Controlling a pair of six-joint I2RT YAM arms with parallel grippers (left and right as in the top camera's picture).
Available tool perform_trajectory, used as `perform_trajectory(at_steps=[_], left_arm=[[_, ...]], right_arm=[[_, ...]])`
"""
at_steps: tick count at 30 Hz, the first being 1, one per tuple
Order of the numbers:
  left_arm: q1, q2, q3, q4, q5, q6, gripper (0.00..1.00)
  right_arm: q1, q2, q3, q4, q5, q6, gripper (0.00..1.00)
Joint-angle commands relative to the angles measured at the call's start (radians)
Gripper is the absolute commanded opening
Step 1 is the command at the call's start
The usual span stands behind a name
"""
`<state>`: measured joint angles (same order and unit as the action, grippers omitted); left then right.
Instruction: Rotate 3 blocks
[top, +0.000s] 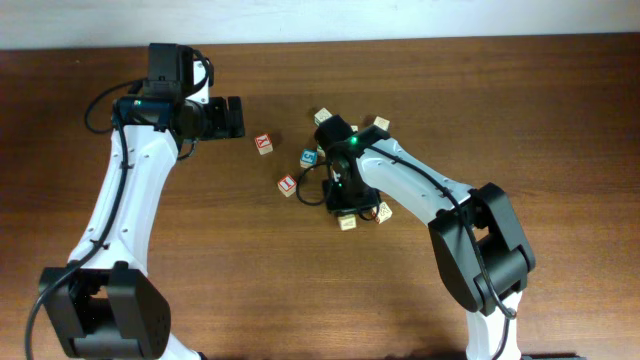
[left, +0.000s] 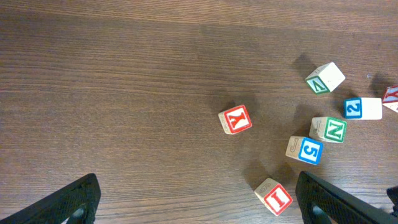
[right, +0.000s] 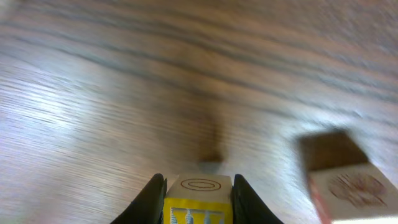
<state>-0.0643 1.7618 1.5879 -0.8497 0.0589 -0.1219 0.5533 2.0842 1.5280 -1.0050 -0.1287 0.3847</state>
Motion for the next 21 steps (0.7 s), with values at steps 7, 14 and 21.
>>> perform_trajectory(at_steps=[7, 14, 21], left_arm=[[0.002, 0.007, 0.017, -0.001, -0.007, -0.008, 0.99], [0.002, 0.007, 0.017, 0.000, -0.007, -0.008, 0.99], [0.002, 0.007, 0.017, -0.001, -0.007, -0.009, 0.99]], right_arm=[[-0.007, -0.028, -0.022, -0.043, 0.177, 0.046, 0.25], [-0.058, -0.028, -0.043, 0.026, 0.246, 0.046, 0.25], [-0.056, -0.028, -0.047, 0.045, 0.235, 0.069, 0.38]])
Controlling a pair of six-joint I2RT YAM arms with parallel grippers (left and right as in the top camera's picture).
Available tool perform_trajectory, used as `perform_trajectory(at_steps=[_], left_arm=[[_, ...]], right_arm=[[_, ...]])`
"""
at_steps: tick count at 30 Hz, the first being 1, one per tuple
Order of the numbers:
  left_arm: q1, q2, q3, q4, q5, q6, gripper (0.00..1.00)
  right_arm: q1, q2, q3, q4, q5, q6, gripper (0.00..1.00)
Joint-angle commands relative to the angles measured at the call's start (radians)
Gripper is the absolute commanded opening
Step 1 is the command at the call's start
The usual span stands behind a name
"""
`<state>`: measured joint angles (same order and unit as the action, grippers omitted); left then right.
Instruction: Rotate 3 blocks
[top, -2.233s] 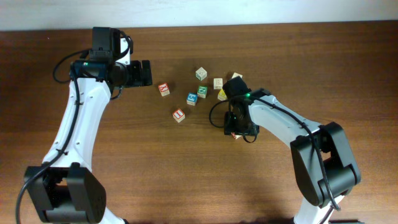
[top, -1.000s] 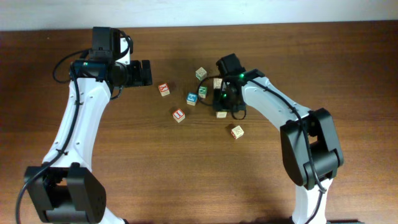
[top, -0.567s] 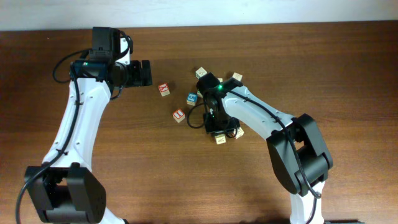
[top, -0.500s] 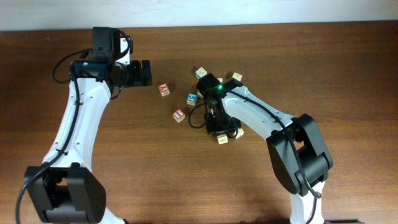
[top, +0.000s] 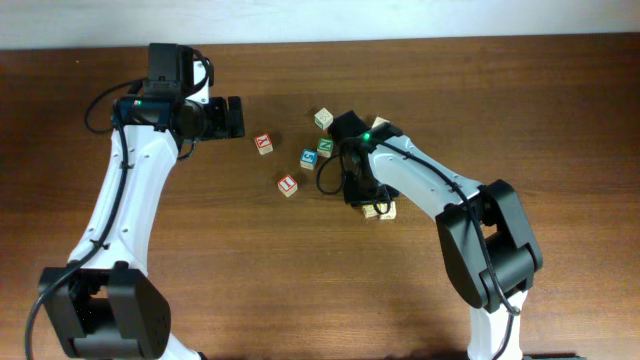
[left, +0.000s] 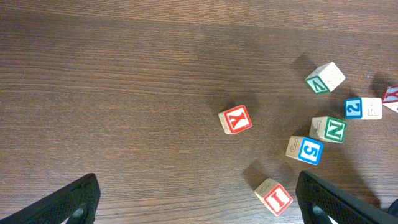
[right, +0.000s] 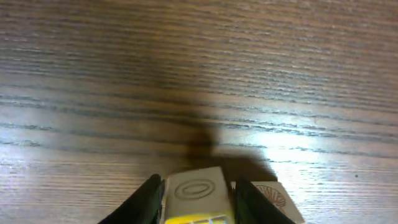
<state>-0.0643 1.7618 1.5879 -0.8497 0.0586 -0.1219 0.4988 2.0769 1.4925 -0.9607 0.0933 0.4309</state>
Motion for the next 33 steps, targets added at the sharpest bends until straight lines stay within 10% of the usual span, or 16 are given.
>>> perform_trajectory(at_steps=[1, 12, 18, 33], left_arm=[[0.002, 0.007, 0.017, -0.001, -0.007, -0.009, 0.99], [0.002, 0.007, 0.017, -0.001, -0.007, -0.008, 0.99], [0.002, 0.007, 0.017, -0.001, -0.007, -0.009, 0.99], [0.002, 0.007, 0.017, -0.001, -0.007, -0.009, 0.99]], right_arm=[[-0.002, -0.021, -0.012, -0.001, -0.008, 0.023, 0.38], [-0.026, -0.021, 0.084, -0.008, -0.028, 0.018, 0.36], [-0.015, -0.011, 0.049, 0.071, -0.030, 0.019, 0.08], [-0.015, 0.000, 0.024, -0.050, -0.059, 0.010, 0.04]])
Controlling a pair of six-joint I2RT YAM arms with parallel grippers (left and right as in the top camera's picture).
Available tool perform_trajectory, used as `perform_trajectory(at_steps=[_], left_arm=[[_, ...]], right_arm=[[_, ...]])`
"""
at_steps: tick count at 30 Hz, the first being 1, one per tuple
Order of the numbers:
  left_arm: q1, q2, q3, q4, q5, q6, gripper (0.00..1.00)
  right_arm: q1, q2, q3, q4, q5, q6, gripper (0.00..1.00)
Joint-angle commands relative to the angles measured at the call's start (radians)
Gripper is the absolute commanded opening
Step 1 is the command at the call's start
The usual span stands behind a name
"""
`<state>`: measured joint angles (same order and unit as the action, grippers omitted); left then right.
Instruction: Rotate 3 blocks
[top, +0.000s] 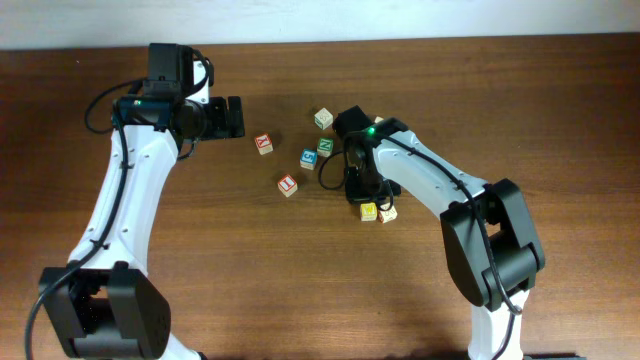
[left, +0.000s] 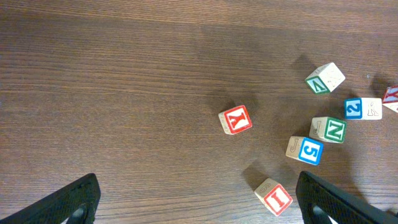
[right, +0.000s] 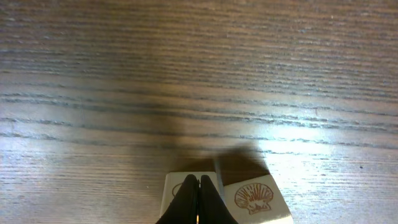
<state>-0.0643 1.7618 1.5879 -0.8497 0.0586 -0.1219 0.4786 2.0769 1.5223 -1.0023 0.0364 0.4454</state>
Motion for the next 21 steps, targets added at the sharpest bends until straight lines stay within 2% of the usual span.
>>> perform_trajectory(at_steps=[1, 5, 7, 13, 21], left_arm=[[0.002, 0.007, 0.017, -0.001, -0.007, -0.008, 0.99], [0.002, 0.007, 0.017, -0.001, -0.007, -0.008, 0.99], [0.002, 0.007, 0.017, -0.001, -0.007, -0.009, 0.99], [0.002, 0.007, 0.017, -0.001, -0.007, -0.008, 0.99], [0.002, 0.007, 0.017, -0.001, -0.007, -0.009, 0.99]], right_arm=[[0.005, 0.000, -0.006, -0.009, -0.003, -0.021, 0.04], [0.006, 0.000, 0.027, 0.012, -0.012, -0.077, 0.05], [0.012, 0.000, 0.045, 0.052, -0.117, -0.124, 0.06], [0.040, 0.006, -0.005, 0.044, -0.134, -0.123, 0.05], [0.036, 0.006, -0.013, -0.046, 0.019, -0.122, 0.06]])
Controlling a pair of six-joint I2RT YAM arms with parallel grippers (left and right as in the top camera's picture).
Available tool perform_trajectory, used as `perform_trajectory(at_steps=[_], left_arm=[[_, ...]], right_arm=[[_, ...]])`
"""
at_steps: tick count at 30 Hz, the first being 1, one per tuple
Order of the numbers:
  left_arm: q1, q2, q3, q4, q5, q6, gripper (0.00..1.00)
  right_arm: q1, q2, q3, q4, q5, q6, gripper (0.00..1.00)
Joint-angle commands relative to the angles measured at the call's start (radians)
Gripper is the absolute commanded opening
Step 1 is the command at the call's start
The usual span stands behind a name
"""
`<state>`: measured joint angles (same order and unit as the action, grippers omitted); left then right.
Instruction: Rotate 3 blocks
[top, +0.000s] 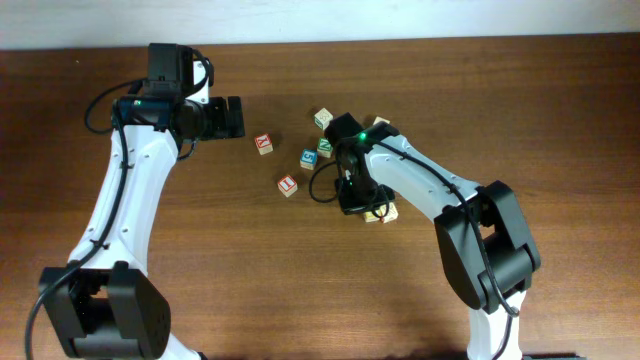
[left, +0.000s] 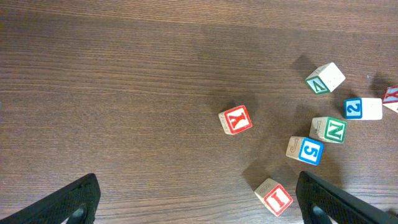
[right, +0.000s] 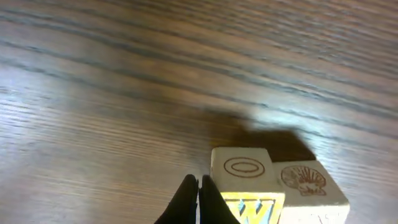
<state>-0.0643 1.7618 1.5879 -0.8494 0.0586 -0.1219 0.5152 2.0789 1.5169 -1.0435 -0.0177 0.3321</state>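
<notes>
A yellow W block (right: 245, 186) with an oval on top rests on the table, touching a shell-marked block (right: 311, 186) on its right. My right gripper (right: 198, 190) is shut on nothing, its tips just left of the yellow block. From overhead the right gripper (top: 350, 195) partly hides that pair (top: 380, 213). My left gripper (left: 199, 211) hangs open high over the table, left of a red Y block (left: 235, 119); a red I block (left: 273, 196) lies near its right finger (left: 336, 202).
Near the middle of the table lie a blue 5 block (left: 305, 150), a green N block (left: 328, 129), a blue 2 block (left: 362, 108) and a tilted green-lettered block (left: 324, 78). A red block (left: 392, 96) shows at the frame edge. The left arm (top: 130, 190) stretches along the left side.
My right gripper, still shut, stood over the seam between the yellow and shell blocks; now it sits a little left of the yellow block. The left arm and the other blocks have not moved.
My right gripper first held the yellow block between its fingers above the table. Then it held it down beside the shell block. After that the block stood free on the table with the fingers shut over it, and now they are left of it.
</notes>
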Motion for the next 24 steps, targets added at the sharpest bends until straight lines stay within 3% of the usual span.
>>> perform_trajectory(at_steps=[1, 8, 12, 14, 20, 24], left_arm=[[0.002, 0.007, 0.017, -0.001, -0.007, -0.009, 0.99], [0.002, 0.007, 0.017, -0.001, -0.007, -0.009, 0.99], [0.002, 0.007, 0.017, -0.001, -0.007, -0.008, 0.99], [0.002, 0.007, 0.017, -0.001, -0.007, -0.008, 0.99], [0.002, 0.007, 0.017, -0.001, -0.007, -0.008, 0.99], [0.002, 0.007, 0.017, -0.001, -0.007, -0.008, 0.99]], right_arm=[[0.000, 0.005, -0.008, -0.005, 0.083, -0.010, 0.06], [-0.037, 0.003, 0.023, 0.011, 0.000, 0.069, 0.07], [-0.028, 0.001, 0.183, 0.014, -0.115, 0.069, 0.42], [0.010, 0.002, 0.209, 0.143, -0.153, 0.081, 0.54], [0.080, 0.089, 0.208, 0.372, 0.074, 0.402, 0.56], [0.081, 0.146, 0.208, 0.425, 0.086, 0.470, 0.56]])
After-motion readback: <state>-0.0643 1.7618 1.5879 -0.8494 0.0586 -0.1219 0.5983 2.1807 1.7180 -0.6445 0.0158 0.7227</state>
